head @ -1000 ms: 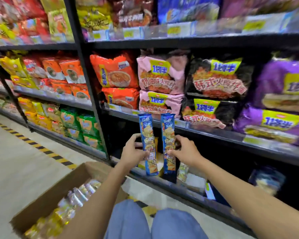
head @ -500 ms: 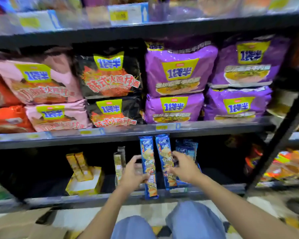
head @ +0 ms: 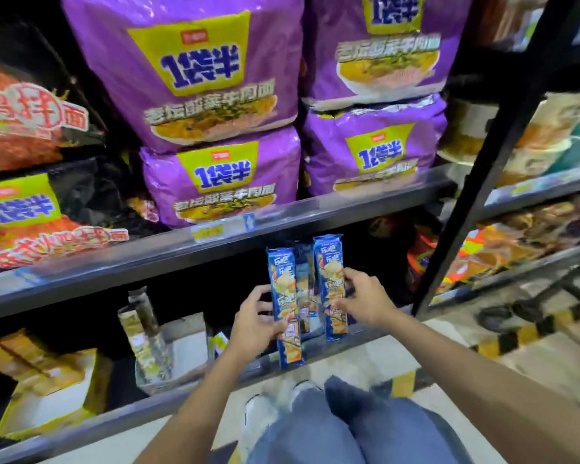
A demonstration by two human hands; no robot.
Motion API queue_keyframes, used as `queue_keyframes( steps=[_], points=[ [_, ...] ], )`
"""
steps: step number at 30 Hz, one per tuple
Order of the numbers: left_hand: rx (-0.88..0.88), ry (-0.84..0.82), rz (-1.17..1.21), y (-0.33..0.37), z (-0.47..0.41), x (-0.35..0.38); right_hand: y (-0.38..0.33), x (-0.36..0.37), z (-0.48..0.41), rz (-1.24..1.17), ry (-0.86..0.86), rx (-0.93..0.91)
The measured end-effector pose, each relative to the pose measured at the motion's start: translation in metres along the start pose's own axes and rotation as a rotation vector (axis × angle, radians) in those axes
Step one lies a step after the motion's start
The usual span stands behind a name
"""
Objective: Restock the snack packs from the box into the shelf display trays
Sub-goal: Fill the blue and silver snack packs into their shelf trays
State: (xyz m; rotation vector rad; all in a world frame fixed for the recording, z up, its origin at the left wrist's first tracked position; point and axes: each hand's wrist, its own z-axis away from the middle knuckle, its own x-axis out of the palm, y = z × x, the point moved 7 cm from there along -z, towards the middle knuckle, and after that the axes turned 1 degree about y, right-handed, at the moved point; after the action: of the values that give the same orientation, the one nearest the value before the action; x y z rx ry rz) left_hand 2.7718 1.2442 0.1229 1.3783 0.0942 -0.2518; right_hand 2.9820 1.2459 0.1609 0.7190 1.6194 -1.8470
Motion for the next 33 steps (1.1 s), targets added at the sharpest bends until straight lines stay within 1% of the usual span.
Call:
queue_keyframes(
  steps=[5,10,13,16,20,23,26,29,33],
  points=[
    [0.009,0.004,-0.001,-0.024,-0.031,0.021,0.038,0.006,-0.052,-0.012,0.037,0.070],
    [0.010,-0.025,0.001,-0.049,-0.059,0.030,0.061,0.034,-0.107,-0.047,0.045,0.148],
    [-0.022,-0.031,0.022,-0.065,-0.071,0.033,0.073,0.051,-0.128,-0.056,0.057,0.229],
    [-0.044,-0.047,0.055,-0.079,-0.080,0.034,0.078,0.063,-0.141,-0.027,0.055,0.272],
    [-0.011,-0.065,0.081,-0.083,-0.084,0.033,0.077,0.075,-0.160,0.005,0.062,0.239],
    [0.014,-0.075,0.081,-0.084,-0.083,0.034,0.080,0.081,-0.171,-0.030,0.108,0.201],
    [0.032,-0.083,0.069,-0.084,-0.082,0.033,0.085,0.092,-0.170,-0.006,0.051,0.252],
    [0.015,-0.094,0.095,-0.088,-0.081,0.029,0.083,0.097,-0.162,-0.002,0.041,0.296],
    [0.026,-0.124,0.119,-0.085,-0.080,0.031,0.089,0.111,-0.155,0.104,-0.039,0.312]
  ],
)
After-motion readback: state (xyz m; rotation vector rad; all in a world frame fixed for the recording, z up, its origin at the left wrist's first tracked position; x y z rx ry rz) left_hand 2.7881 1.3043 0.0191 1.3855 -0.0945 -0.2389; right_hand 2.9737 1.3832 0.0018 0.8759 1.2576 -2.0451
